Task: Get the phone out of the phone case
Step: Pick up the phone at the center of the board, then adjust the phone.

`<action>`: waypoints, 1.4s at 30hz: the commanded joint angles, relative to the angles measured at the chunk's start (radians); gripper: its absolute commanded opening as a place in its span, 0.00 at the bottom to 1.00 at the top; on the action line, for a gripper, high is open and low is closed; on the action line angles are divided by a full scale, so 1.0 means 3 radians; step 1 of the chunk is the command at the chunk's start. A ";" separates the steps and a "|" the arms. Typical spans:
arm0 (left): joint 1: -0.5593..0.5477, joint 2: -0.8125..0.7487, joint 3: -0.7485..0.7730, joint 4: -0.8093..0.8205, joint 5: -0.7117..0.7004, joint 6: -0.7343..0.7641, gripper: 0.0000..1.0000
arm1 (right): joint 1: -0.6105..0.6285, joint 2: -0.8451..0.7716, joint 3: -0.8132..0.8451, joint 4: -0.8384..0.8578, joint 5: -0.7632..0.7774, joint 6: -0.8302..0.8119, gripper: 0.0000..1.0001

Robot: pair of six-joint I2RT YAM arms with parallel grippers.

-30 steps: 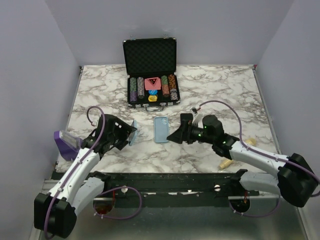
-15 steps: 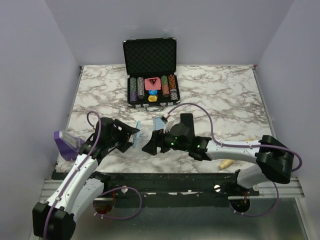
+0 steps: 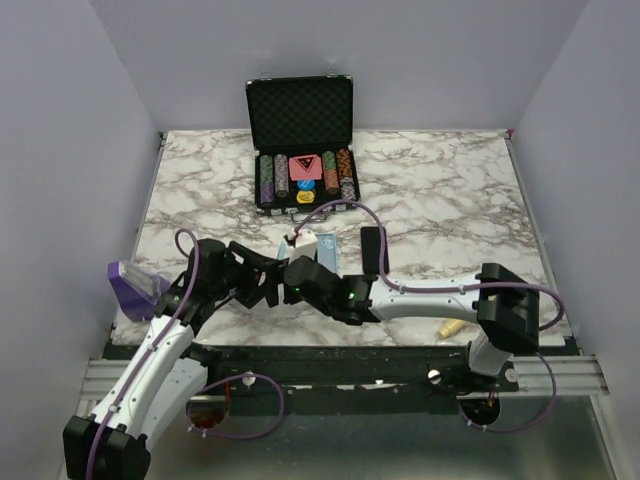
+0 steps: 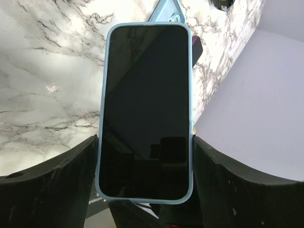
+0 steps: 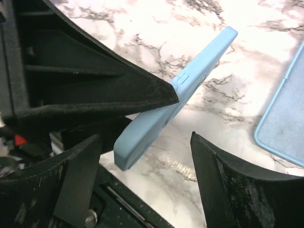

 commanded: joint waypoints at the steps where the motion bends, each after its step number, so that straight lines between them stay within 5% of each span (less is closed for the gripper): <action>1: -0.0016 -0.0119 -0.0031 0.0186 0.0175 -0.0208 0.00 | 0.0176 0.0260 0.0330 -0.0564 0.0859 0.0097 0.80; 5: -0.0021 -0.0139 -0.0057 0.0186 0.0181 -0.0265 0.00 | 0.0314 0.0454 0.0504 -0.0574 0.1105 0.0102 0.69; 10: -0.0026 -0.0139 -0.0088 0.0166 0.0176 -0.0316 0.00 | 0.0447 0.0577 0.0663 -0.0717 0.1437 0.0117 0.19; 13: -0.0032 -0.0139 -0.0088 0.0171 0.0186 -0.0275 0.00 | 0.0468 0.0404 0.0546 -0.0748 0.1575 0.0117 0.01; 16: -0.0032 -0.0124 -0.0072 0.0242 0.0232 -0.0132 0.07 | 0.0463 0.0123 0.0306 -0.0682 0.1622 -0.0010 0.01; 18: -0.0042 -0.0098 0.0004 0.0248 0.0247 0.0031 0.33 | 0.0458 -0.0097 0.0122 -0.0626 0.1607 -0.0117 0.01; 20: -0.0057 -0.0083 0.0116 0.0217 0.0242 0.0225 0.47 | 0.0453 -0.0332 -0.0082 -0.0549 0.1571 -0.0260 0.01; 25: -0.0078 -0.0231 0.0280 0.0273 0.0130 0.0629 0.52 | 0.0284 -0.1047 -0.0640 -0.0483 0.1122 -0.0445 0.01; 31: -0.0139 -0.0007 0.0592 0.0636 0.0466 0.1370 0.55 | -0.0415 -0.2004 -0.1126 -0.0743 -0.0222 -0.0583 0.01; 40: -0.0879 0.0878 0.1701 0.0120 0.0789 0.2700 0.56 | -0.0785 -0.2383 -0.0871 -0.1955 -0.1700 -0.0614 0.01; 41: -0.0951 0.0929 0.1778 0.0094 0.0840 0.2843 0.59 | -0.0780 -0.2414 -0.0876 -0.1996 -0.1823 -0.0593 0.01; 42: -0.1008 0.0970 0.1814 0.0099 0.0901 0.2905 0.77 | -0.0780 -0.2455 -0.0871 -0.2026 -0.1921 -0.0563 0.01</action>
